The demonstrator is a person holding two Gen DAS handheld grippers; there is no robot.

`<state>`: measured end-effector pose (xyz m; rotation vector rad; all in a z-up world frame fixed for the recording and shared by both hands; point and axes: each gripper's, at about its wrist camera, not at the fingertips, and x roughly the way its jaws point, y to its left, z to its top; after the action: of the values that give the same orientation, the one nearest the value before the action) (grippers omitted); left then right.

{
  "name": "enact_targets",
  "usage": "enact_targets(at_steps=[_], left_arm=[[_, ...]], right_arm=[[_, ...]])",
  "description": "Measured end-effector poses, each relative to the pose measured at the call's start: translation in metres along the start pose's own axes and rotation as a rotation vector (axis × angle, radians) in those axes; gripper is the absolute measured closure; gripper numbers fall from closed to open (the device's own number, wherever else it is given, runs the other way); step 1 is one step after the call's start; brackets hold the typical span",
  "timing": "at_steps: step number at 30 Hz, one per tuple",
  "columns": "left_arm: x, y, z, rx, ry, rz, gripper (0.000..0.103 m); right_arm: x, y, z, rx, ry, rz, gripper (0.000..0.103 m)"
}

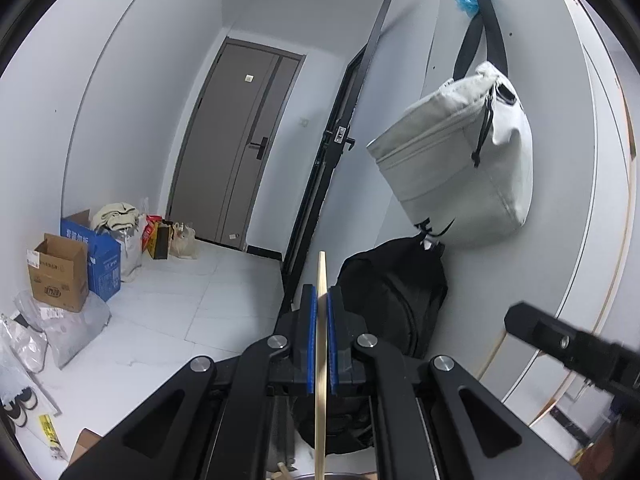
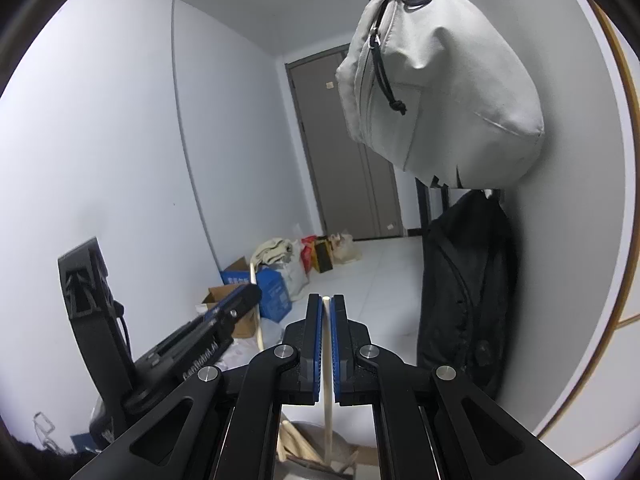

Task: Organize utensils
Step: 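Raise both held chopsticks over the white holder and release them inside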

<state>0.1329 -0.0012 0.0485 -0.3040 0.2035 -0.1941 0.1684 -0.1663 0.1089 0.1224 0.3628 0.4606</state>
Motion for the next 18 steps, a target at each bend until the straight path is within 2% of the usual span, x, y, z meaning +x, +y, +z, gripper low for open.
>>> enact_targets(at_steps=[9,18], left_arm=[[0.008,-0.001,-0.002,0.029,-0.041,0.008,0.102],[0.009,-0.004,-0.018,0.071,-0.101,0.019,0.102]], right_arm=[[0.007,0.007,-0.006,-0.024,0.003,0.008,0.100],[0.015,0.002,-0.011,-0.014,0.017,0.015,0.100]])
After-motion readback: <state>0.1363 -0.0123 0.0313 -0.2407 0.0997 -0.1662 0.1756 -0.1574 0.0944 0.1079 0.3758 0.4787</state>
